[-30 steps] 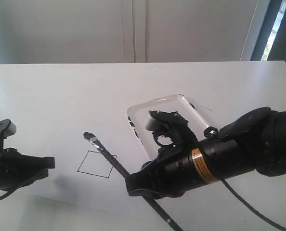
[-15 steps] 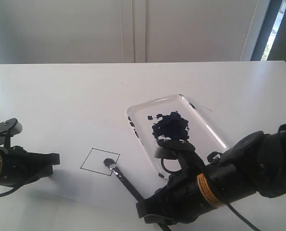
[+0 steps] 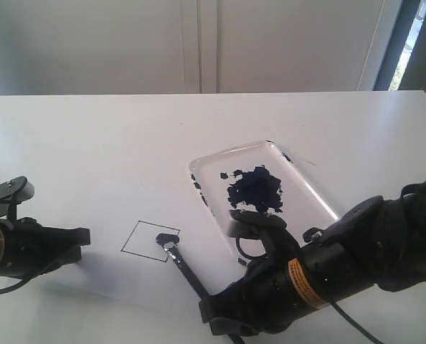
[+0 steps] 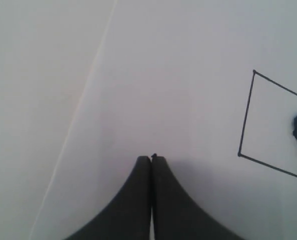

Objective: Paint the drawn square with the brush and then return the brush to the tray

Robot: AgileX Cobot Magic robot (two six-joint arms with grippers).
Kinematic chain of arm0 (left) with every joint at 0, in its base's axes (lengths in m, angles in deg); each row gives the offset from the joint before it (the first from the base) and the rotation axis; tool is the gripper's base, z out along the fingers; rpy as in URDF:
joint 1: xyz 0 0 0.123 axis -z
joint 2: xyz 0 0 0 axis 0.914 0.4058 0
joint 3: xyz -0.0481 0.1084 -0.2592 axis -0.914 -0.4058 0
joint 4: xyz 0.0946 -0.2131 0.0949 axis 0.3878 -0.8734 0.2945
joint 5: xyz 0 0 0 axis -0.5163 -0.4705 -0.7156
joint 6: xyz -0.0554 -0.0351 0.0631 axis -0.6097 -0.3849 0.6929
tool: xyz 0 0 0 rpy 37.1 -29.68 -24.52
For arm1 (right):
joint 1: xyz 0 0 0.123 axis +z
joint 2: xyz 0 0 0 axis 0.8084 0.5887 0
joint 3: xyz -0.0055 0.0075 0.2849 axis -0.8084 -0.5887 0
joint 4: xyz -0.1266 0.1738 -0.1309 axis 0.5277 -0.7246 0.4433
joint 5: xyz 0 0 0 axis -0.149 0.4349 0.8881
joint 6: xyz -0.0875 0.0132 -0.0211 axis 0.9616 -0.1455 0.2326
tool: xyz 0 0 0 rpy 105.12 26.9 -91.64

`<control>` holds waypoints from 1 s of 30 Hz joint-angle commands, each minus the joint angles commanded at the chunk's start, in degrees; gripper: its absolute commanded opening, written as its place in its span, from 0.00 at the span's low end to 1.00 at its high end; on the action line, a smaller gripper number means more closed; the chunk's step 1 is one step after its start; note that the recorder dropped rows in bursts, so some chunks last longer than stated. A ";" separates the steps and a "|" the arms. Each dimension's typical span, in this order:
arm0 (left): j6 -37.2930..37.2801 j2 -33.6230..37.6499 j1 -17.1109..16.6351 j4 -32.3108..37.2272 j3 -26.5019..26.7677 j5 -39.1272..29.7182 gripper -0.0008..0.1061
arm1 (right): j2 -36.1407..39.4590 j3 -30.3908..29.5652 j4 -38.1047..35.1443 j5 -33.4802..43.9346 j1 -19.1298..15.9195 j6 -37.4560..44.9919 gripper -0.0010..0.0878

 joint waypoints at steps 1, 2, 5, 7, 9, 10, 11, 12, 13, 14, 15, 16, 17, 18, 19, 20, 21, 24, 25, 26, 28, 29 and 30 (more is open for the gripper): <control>0.00 0.00 0.00 0.00 0.00 0.27 0.01 | 0.00 0.00 -0.01 -0.56 0.00 0.00 0.01; 0.00 0.00 0.00 0.00 0.00 0.27 0.01 | 0.00 0.00 -0.01 -0.73 0.00 0.00 0.01; 0.00 0.00 0.00 0.00 0.00 0.27 0.01 | 0.00 0.00 -0.01 -0.60 0.00 0.00 0.01; 0.00 0.00 0.00 -0.23 0.00 0.24 0.01 | 0.00 0.00 -0.10 -0.99 0.00 0.00 0.01; 0.00 0.00 0.00 -0.23 0.00 0.24 0.01 | 0.00 0.00 -0.22 -1.82 0.00 0.00 0.01; 0.00 0.00 0.00 -0.23 0.00 0.24 0.01 | 0.00 0.00 -0.22 -2.26 0.00 0.00 0.01; 0.00 0.00 0.00 -0.23 0.00 0.24 0.01 | 0.00 0.00 -0.22 -2.67 0.00 0.00 0.01; 0.00 0.00 0.00 -0.23 0.00 0.24 0.01 | 0.00 0.00 -0.22 -2.82 0.11 0.00 0.01; -0.14 0.00 0.00 -0.24 0.00 0.24 0.01 | 0.00 0.00 -0.22 -2.82 0.58 0.00 0.01; -0.48 0.00 0.00 -0.24 0.00 0.24 0.01 | 0.00 0.00 -0.22 -2.93 0.93 0.00 0.01; -0.62 0.03 0.00 -0.24 0.00 0.24 0.01 | 0.00 0.00 -0.31 -2.93 1.51 0.00 0.01; -0.73 0.27 0.00 -0.24 0.00 0.24 0.01 | 0.00 0.00 -0.31 -2.59 2.11 0.00 0.01; -0.96 0.60 0.00 -0.24 0.00 0.24 0.01 | 0.00 0.00 -0.61 -2.46 2.43 0.00 0.01; -1.08 1.01 0.00 -0.08 0.00 0.24 0.01 | 0.00 0.00 -0.71 -2.23 2.89 0.00 0.01; -1.08 1.60 0.00 -0.08 0.00 0.24 0.01 | 0.00 0.15 -0.71 -2.13 3.29 0.00 0.01; -1.17 2.36 0.00 -0.08 0.00 0.24 0.01 | 0.00 0.14 -0.74 -1.82 3.26 0.00 0.01; -1.34 3.04 0.00 -0.08 0.00 0.24 0.01 | 0.00 0.14 -0.85 -1.68 3.26 0.00 0.01; -1.79 5.30 0.00 -0.08 0.00 0.24 0.01 | 0.00 0.55 -0.85 -1.45 3.26 0.00 0.01; -1.79 5.57 0.00 -0.08 0.00 0.30 0.01 | 0.00 0.54 -0.85 -1.21 3.26 0.00 0.01; -1.79 5.72 0.00 -0.08 0.00 0.40 0.01 | 0.00 0.54 -0.85 -0.62 3.26 0.00 0.01; -2.21 5.82 0.00 -0.08 0.00 0.45 0.01 | 0.00 0.54 -0.70 0.89 3.26 0.00 0.01; -2.71 5.82 0.00 -0.08 0.00 0.45 0.01 | 0.00 0.54 -0.70 1.82 3.26 0.00 0.01; -3.12 5.82 0.00 -0.08 0.00 0.45 0.01 | 0.00 0.54 -0.70 2.60 3.26 0.00 0.01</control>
